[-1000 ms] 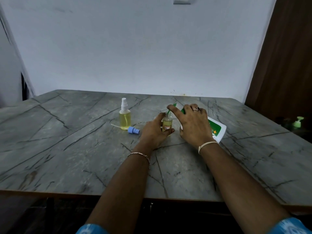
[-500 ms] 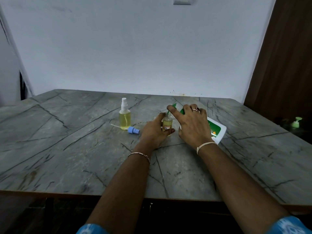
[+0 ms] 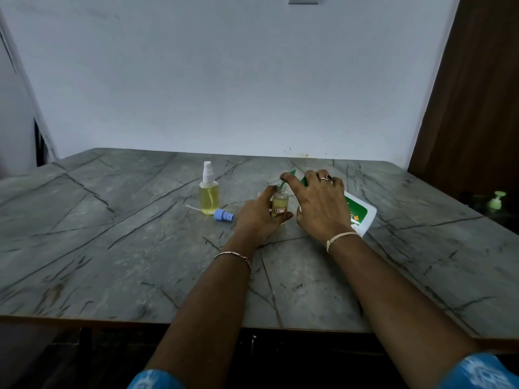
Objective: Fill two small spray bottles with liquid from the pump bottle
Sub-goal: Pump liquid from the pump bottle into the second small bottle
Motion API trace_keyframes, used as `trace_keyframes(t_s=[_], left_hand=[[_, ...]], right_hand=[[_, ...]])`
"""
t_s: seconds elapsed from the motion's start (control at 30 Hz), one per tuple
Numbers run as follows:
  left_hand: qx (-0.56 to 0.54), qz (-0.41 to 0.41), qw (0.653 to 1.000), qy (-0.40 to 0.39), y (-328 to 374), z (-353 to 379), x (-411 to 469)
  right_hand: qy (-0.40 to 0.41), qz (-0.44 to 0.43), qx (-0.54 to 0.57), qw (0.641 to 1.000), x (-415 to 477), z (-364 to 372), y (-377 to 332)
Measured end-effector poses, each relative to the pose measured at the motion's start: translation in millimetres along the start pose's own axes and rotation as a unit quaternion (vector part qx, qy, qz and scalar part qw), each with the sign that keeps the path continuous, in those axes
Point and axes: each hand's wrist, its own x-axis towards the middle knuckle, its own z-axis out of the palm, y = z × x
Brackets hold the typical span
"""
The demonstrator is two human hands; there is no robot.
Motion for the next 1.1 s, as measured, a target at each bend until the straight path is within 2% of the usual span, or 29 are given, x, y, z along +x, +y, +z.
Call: trace_keyframes(t_s=[1.1], left_hand=[[-0.018,-0.005,1.000,-0.005,0.2,-2.7,-1.4]], right_hand=[[0.002,-0.012,-0.007,1.000,-1.6,3.3,4.7]])
